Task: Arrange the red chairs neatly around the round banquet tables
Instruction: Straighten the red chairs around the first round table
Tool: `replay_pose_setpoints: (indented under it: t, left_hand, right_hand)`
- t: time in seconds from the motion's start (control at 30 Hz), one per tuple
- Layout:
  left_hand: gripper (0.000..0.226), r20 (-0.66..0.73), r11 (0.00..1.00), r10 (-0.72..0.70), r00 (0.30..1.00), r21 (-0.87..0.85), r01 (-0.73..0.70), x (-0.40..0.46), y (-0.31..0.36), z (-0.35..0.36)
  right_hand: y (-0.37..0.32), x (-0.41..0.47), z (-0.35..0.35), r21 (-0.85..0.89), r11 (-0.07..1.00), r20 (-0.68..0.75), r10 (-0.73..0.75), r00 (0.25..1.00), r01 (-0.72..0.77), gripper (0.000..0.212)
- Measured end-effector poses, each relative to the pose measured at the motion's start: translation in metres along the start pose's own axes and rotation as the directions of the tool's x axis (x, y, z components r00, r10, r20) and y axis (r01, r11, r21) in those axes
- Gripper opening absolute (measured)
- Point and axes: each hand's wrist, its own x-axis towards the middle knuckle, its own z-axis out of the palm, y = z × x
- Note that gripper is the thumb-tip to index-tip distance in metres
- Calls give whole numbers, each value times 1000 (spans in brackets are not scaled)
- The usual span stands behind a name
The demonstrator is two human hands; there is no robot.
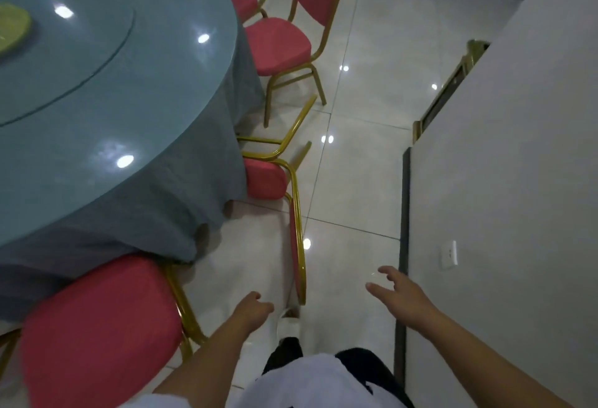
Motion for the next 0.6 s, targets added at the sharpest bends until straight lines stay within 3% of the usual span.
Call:
replay_pose_setpoints:
  t: [0.23,0.4,0.47,0.6]
  left_hand:
    - [60,-61,990,-107,992,-98,101,33,29,11]
    - [55,-120,950,-248,961,-226,217,33,44,35]
    - [52,-124,926,-291,949,-287,246,42,45,52]
    - [51,-117,856,-353,928,-440,271,82,51,82]
  right_hand:
    - [-22,96,-28,-112,992,187,-29,982,50,68]
    - [-33,172,-34,-274,949,379,-40,924,154,67]
    - [-33,203,-33,-392,894,436,-27,899,217,70]
    - [-30,267,-19,-650,672,487,10,874,354,71]
